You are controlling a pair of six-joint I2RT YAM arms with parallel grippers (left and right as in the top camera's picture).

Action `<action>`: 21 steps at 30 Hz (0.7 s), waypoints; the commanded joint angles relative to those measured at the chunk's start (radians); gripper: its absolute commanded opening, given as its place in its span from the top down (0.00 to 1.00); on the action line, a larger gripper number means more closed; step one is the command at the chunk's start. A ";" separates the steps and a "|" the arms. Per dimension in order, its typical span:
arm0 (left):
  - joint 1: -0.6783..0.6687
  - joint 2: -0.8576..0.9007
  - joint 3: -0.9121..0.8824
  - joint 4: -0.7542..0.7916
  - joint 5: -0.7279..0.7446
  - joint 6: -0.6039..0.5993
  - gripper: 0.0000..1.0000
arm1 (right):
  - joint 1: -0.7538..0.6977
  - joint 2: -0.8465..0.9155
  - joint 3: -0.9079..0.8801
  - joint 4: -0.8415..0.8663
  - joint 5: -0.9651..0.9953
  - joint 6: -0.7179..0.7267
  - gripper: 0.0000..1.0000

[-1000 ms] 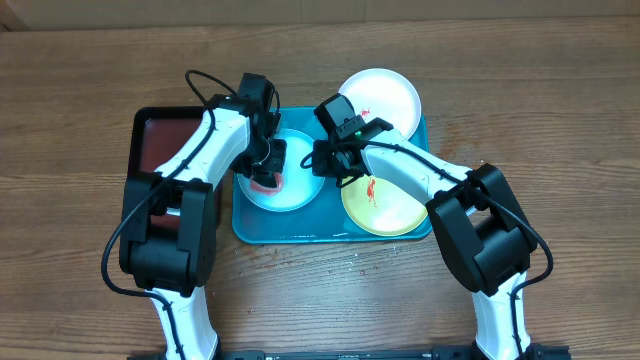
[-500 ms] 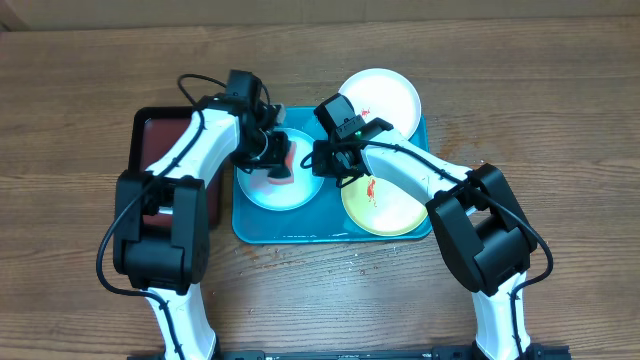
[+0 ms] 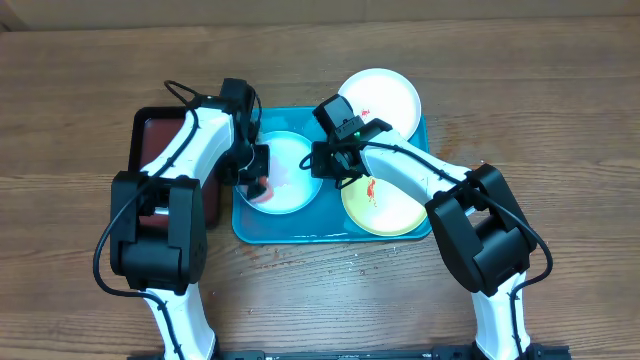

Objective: Clean dirty plates on tray and stack at the side
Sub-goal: 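Carry the sponge with the left gripper onto the light-blue plate, then scrub the light-blue plate with the sponge while the right gripper holds it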

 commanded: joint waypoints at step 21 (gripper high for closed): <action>-0.017 -0.004 -0.011 0.323 -0.004 -0.023 0.96 | 0.010 0.009 0.005 -0.082 -0.116 0.055 0.96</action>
